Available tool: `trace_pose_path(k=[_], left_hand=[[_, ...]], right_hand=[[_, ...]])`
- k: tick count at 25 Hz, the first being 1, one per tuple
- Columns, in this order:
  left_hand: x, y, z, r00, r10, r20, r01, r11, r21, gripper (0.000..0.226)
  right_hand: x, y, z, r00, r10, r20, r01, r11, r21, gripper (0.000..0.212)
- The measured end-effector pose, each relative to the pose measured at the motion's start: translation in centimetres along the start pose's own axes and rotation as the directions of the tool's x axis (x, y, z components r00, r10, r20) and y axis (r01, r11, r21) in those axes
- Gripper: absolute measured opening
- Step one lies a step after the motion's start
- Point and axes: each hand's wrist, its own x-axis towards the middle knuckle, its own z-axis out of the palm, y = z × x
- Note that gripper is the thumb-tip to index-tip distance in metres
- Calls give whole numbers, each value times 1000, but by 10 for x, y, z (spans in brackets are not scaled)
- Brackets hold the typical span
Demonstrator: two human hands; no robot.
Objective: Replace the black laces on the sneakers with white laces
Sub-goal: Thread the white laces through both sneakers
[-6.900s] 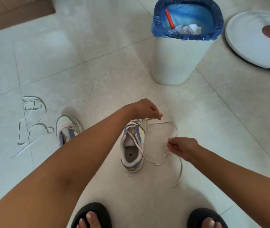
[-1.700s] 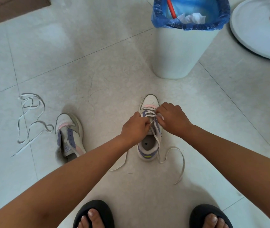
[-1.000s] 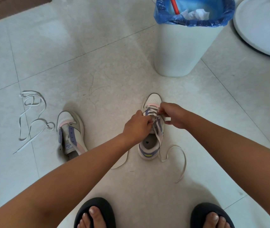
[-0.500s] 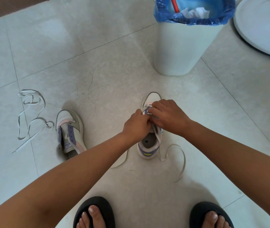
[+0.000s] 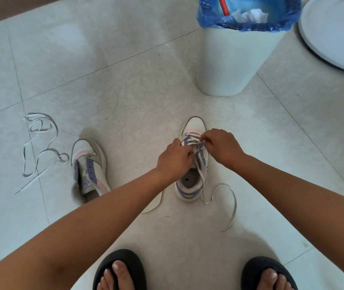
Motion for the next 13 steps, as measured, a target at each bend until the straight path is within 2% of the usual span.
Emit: trace_pose_path(k=[1, 3, 5, 6, 7, 8, 10, 11, 12, 13], left_hand=[[0, 0, 0, 1000, 1, -2, -1, 1000, -3, 28], [0, -1, 0, 1000, 3, -5, -3, 1000, -10, 28], [0, -2, 1, 1000, 4, -6, -4, 1000, -13, 28], [0, -2, 2, 1000, 2, -9, -2, 1000, -9, 28], [0, -2, 3, 1000, -1, -19, 1, 1000, -1, 28], [0, -2, 4, 999, -6, -37, 6, 1000, 8, 29], [-2, -2, 7, 995, -9, -99, 10, 1000, 15, 29], [-4, -2, 8, 991, -8, -135, 7, 1000, -7, 28], [-5, -1, 10, 986, -9, -167, 1, 999, -52, 27], [-5, 0, 11, 982, -18, -188, -3, 994, -110, 26]], right_hand=[[2, -1, 0, 987, 152, 57, -160, 967, 200, 20], [8, -3, -4, 928, 332, 167, -367, 750, 551, 15], [10, -1, -11, 855, 386, 348, -500, 427, 754, 16], [9, 0, -13, 829, 372, 417, -535, 315, 783, 18], [7, 1, -13, 830, 354, 430, -537, 301, 788, 19], [5, 2, -12, 858, 338, 387, -503, 397, 768, 19], [-2, 4, -6, 939, 258, 227, -344, 734, 586, 20], [-6, 3, -3, 961, 215, 173, -274, 818, 506, 20], [-9, 2, 0, 968, 204, 147, -251, 834, 491, 19], [-13, 2, 3, 964, 228, 138, -266, 805, 531, 18]])
